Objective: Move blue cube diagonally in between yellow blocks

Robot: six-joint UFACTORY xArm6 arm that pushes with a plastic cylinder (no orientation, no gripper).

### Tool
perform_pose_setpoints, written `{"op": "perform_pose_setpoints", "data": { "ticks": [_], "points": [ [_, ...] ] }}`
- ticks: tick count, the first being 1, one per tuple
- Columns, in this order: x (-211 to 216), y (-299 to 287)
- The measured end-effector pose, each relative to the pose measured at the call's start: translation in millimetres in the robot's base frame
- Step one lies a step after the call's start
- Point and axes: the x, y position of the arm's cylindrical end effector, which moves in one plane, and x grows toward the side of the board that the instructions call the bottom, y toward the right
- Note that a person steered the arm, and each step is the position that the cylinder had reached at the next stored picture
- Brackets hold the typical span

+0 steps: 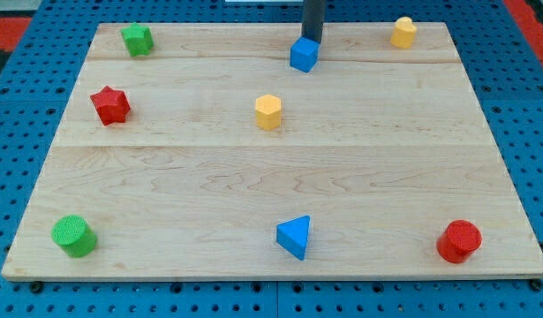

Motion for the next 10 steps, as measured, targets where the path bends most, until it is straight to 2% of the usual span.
{"op": "perform_pose_setpoints", "data": {
  "ticks": [2, 4, 6, 7, 10],
  "points": [
    [6, -2],
    [-25, -34],
    [-2, -83],
    [20, -54],
    [35, -5]
  ]
}}
